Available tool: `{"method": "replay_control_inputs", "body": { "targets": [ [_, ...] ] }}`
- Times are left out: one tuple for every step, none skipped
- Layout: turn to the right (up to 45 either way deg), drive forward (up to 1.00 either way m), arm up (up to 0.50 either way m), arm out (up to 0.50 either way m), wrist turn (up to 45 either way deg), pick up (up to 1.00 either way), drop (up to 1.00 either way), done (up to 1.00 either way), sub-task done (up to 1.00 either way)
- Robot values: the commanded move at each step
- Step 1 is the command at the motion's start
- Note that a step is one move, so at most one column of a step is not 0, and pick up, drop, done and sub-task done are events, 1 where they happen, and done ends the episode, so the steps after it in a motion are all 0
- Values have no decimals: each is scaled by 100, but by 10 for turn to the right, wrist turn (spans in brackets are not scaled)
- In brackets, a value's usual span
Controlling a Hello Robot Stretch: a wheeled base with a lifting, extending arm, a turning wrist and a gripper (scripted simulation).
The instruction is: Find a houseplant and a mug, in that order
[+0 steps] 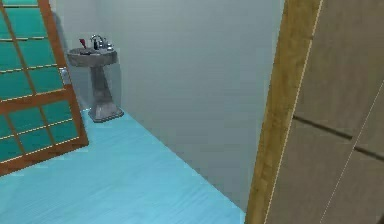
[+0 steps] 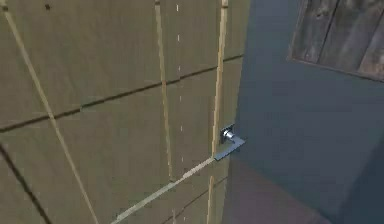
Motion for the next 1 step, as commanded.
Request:
{"method": "replay_control_inputs", "body": {
  "targets": [
    [-210, 0, 0, 0, 0, 0, 0, 0, 0]
  ]
}}
